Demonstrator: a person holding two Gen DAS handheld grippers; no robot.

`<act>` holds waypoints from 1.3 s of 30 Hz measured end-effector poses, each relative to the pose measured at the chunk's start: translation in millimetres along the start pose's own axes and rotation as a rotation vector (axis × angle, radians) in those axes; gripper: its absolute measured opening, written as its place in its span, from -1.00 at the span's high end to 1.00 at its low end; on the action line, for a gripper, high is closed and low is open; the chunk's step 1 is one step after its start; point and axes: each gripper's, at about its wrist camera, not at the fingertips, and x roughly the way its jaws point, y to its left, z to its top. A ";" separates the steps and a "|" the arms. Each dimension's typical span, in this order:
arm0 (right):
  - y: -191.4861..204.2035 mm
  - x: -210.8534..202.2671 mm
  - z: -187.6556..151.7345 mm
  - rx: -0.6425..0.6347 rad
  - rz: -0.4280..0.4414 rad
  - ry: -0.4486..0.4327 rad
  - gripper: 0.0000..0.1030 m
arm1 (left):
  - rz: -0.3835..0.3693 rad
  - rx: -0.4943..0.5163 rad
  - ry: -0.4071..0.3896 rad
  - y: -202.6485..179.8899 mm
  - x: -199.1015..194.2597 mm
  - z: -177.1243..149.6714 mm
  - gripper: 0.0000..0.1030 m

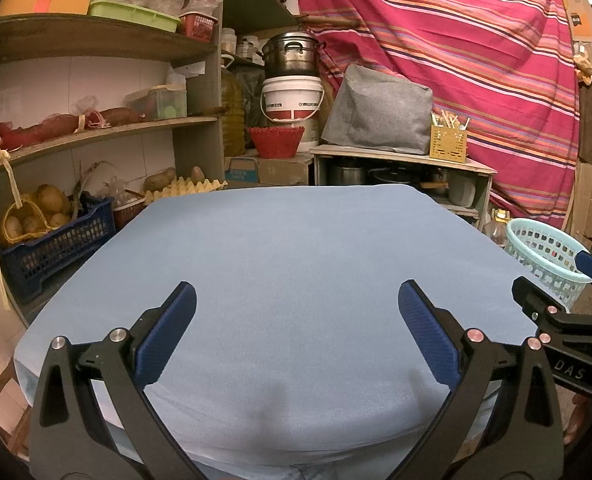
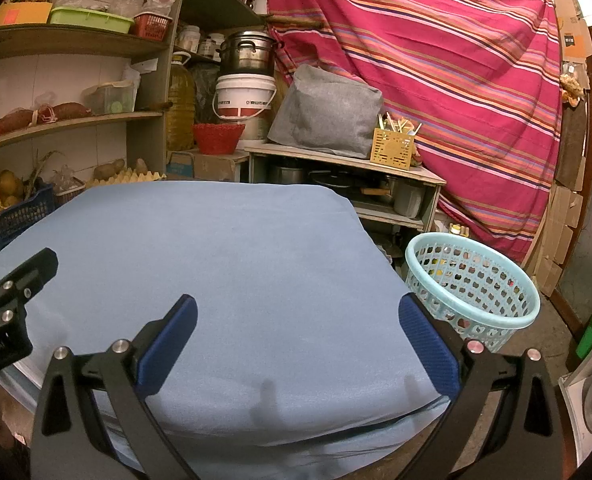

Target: Collect trash

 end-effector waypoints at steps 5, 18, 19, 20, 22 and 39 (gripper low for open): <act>0.1 0.0 -0.1 0.001 0.000 0.000 -0.91 | 0.001 0.001 -0.002 -0.2 -0.2 0.0 -0.90; 0.5 0.4 -0.1 0.000 -0.001 -0.002 -0.91 | 0.000 -0.001 -0.001 -0.1 -0.2 -0.2 -0.90; 0.8 -0.2 -0.2 0.000 -0.001 -0.001 -0.91 | -0.001 -0.001 -0.002 0.2 -0.2 -0.1 -0.90; 0.6 0.3 -0.2 0.000 -0.001 -0.001 -0.91 | 0.001 0.000 -0.002 -0.4 -0.3 -0.3 -0.90; 0.6 0.0 -0.3 0.000 -0.001 0.000 -0.91 | 0.001 -0.002 -0.004 0.1 -0.7 0.0 -0.90; 0.5 -0.2 -0.6 0.000 -0.001 -0.001 -0.91 | 0.002 -0.005 -0.006 0.8 -3.1 0.2 -0.90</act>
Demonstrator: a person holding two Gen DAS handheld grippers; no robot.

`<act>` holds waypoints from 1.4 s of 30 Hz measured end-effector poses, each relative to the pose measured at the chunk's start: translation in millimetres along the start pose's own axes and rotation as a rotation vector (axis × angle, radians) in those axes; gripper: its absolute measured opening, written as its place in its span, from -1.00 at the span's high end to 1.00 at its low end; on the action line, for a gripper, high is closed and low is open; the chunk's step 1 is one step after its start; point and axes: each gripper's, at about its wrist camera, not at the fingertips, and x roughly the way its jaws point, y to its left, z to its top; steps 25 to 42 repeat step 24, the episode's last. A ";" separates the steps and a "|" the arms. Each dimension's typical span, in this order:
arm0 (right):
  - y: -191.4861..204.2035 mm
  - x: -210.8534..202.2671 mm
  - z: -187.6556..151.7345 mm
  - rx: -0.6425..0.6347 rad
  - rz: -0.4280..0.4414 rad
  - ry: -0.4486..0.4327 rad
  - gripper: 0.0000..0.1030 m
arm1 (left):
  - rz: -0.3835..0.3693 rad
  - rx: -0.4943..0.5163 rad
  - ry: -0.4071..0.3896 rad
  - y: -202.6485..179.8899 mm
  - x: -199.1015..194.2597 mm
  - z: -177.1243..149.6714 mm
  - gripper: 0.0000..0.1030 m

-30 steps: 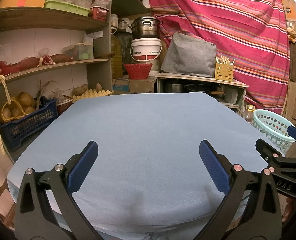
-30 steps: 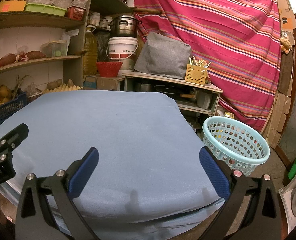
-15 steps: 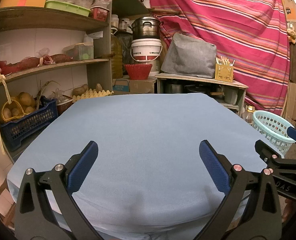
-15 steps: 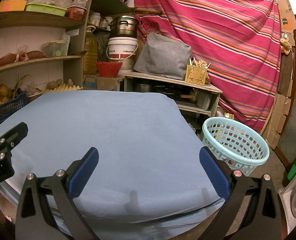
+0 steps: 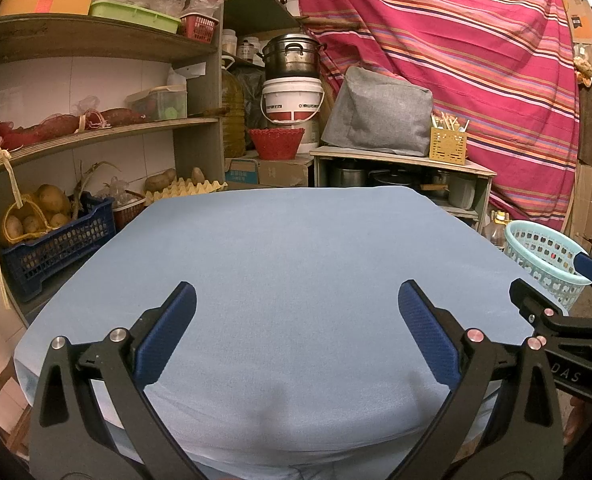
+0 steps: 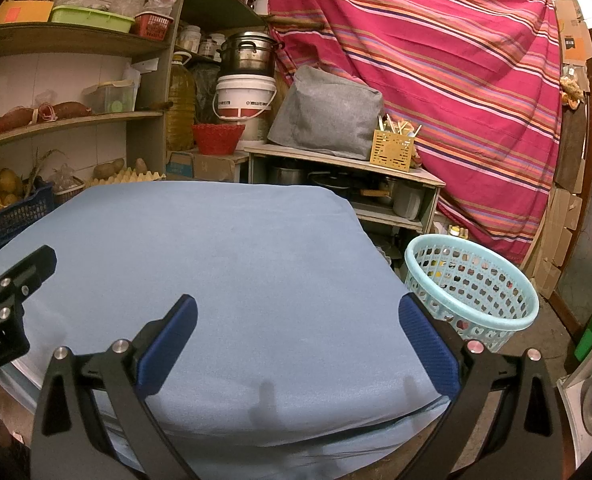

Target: Collect trash

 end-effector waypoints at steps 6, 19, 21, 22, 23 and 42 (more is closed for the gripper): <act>0.1 0.0 -0.1 0.000 0.000 -0.001 -0.91 | 0.000 0.000 0.000 0.2 0.1 -0.1 -0.90; 0.0 0.3 -0.4 0.000 -0.001 -0.001 -0.91 | 0.001 -0.003 0.001 3.1 -0.2 0.0 -0.90; -0.2 0.8 -0.4 0.000 0.000 -0.001 -0.91 | 0.001 -0.007 0.003 3.3 -1.0 0.6 -0.90; 0.1 0.2 -0.4 0.000 0.000 0.000 -0.91 | 0.000 -0.006 0.002 3.2 -1.0 0.7 -0.90; 0.0 0.5 -0.4 0.000 0.000 0.000 -0.91 | 0.000 -0.005 0.002 2.8 -1.1 0.7 -0.90; -0.1 0.1 -0.4 0.000 0.000 -0.001 -0.91 | 0.000 -0.003 0.003 2.6 -1.0 0.9 -0.90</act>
